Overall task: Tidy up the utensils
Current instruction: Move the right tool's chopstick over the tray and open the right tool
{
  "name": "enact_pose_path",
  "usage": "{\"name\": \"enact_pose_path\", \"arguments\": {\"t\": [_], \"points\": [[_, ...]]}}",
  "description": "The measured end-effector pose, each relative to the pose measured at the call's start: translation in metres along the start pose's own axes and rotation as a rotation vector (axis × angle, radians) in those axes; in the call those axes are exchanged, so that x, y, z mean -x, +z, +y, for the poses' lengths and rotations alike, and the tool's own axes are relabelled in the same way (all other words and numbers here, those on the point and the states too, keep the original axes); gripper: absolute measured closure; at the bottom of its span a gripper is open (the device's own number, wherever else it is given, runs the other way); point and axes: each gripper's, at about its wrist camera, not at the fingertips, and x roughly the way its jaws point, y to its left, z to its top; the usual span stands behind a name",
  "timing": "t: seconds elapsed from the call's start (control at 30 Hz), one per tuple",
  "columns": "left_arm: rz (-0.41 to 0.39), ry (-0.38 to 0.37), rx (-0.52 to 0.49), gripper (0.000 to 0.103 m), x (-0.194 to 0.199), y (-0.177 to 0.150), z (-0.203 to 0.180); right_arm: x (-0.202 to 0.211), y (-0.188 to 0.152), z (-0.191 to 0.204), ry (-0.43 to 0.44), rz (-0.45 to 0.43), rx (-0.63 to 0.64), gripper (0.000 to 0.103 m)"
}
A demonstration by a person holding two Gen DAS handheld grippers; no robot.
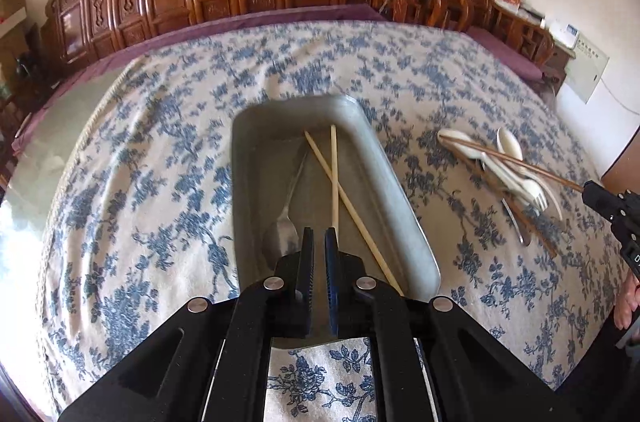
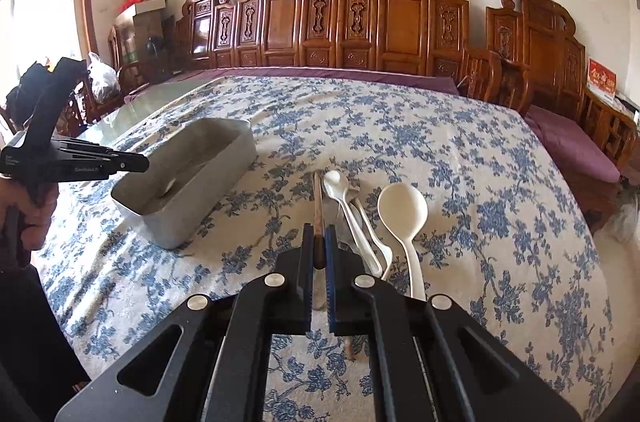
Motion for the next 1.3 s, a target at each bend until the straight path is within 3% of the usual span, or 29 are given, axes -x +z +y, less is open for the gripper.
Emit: {"name": "enact_pose_path", "arguments": {"t": [0.1, 0.6, 1.03, 1.3], "points": [[-0.033, -0.009, 0.032, 0.090, 0.010, -0.004, 0.009, 0.008, 0.007, 0.007, 0.005, -0.009, 0.000, 0.097], [-0.132, 0.031, 0.106, 0.090, 0.038, -0.022, 0.051, 0.019, 0.053, 0.079, 0.065, -0.028, 0.103, 0.097], [-0.128, 0.035, 0.150, 0.090, 0.028, -0.031, 0.071, -0.037, 0.068, 0.141, 0.102, 0.049, 0.202, 0.097], [-0.144, 0.044, 0.124, 0.090, 0.028, -0.030, 0.069, -0.075, 0.072, 0.154, 0.074, 0.094, 0.169, 0.097]]}}
